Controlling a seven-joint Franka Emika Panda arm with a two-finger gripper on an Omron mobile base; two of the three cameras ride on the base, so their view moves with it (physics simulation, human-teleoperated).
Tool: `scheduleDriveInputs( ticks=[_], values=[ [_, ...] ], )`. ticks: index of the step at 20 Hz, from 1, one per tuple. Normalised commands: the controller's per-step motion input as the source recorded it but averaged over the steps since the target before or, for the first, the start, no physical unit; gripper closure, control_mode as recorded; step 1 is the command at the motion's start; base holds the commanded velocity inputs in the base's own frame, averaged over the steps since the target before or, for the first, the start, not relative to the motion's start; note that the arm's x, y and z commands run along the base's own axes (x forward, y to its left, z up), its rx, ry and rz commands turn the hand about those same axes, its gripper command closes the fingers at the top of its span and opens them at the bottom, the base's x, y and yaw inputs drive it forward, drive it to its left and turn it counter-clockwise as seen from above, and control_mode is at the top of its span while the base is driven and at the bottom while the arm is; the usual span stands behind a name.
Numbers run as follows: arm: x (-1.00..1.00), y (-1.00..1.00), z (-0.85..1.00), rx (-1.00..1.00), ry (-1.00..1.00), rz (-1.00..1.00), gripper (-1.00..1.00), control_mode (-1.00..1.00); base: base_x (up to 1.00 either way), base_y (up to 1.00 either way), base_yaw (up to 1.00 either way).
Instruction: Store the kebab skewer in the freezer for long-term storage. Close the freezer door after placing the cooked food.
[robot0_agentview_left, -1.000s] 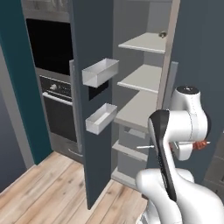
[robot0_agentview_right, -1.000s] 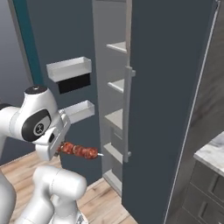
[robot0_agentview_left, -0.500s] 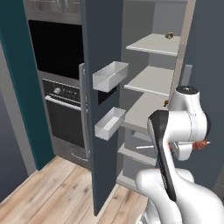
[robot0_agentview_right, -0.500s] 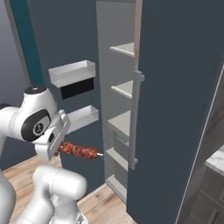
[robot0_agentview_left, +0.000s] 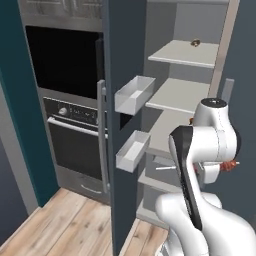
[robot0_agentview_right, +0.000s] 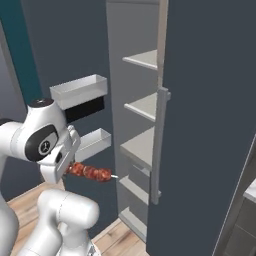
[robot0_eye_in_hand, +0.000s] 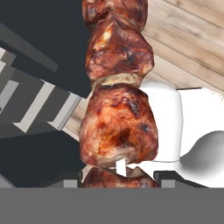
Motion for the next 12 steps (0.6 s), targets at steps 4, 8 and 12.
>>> scheduleDriveInputs(
  ticks=[4, 8, 12],
  values=[
    [0.00, 0.00, 0.00, 0.00, 0.00, 0.00, 1.00, 1.00, 0.32, 0.00, -0.03],
    [0.00, 0.00, 0.00, 0.00, 0.00, 0.00, 1.00, 1.00, 0.49, 0.00, 0.00],
    [0.00, 0.00, 0.00, 0.00, 0.00, 0.00, 1.00, 1.00, 0.50, 0.00, 0.00]
  ],
)
